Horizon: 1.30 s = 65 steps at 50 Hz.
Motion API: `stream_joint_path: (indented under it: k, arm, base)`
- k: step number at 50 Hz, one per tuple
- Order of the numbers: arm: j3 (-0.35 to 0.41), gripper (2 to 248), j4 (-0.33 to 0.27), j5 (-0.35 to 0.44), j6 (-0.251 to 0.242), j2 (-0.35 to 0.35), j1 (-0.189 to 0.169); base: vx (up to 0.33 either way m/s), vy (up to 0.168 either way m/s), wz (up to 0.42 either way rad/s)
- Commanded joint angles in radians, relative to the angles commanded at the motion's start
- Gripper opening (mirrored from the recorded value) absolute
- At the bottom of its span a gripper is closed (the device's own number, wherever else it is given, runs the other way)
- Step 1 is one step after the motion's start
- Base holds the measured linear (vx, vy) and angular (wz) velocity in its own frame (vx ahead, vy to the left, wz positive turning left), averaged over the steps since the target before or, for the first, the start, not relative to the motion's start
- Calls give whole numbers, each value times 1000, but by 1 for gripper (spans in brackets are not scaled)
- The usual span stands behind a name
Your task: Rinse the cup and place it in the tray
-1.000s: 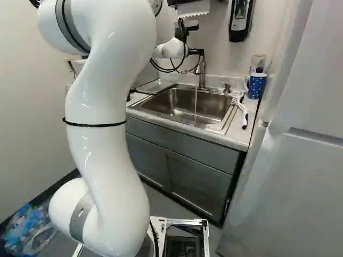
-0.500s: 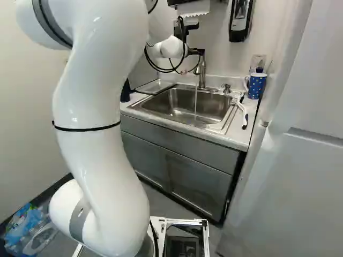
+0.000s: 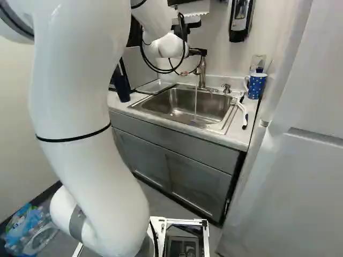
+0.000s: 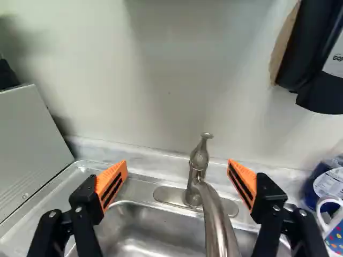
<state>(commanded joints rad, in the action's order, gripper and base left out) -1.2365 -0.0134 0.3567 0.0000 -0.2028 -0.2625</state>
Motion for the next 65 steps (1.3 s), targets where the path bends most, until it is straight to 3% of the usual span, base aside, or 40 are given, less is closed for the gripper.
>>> stream_joint_path:
  k: [33, 65]
  arm:
    - [160, 247, 0, -71, 0, 150, -53]
    - [298, 247, 0, -305, 0, 289, -82]
  base:
    - [0, 0, 0]
    - [0, 0, 0]
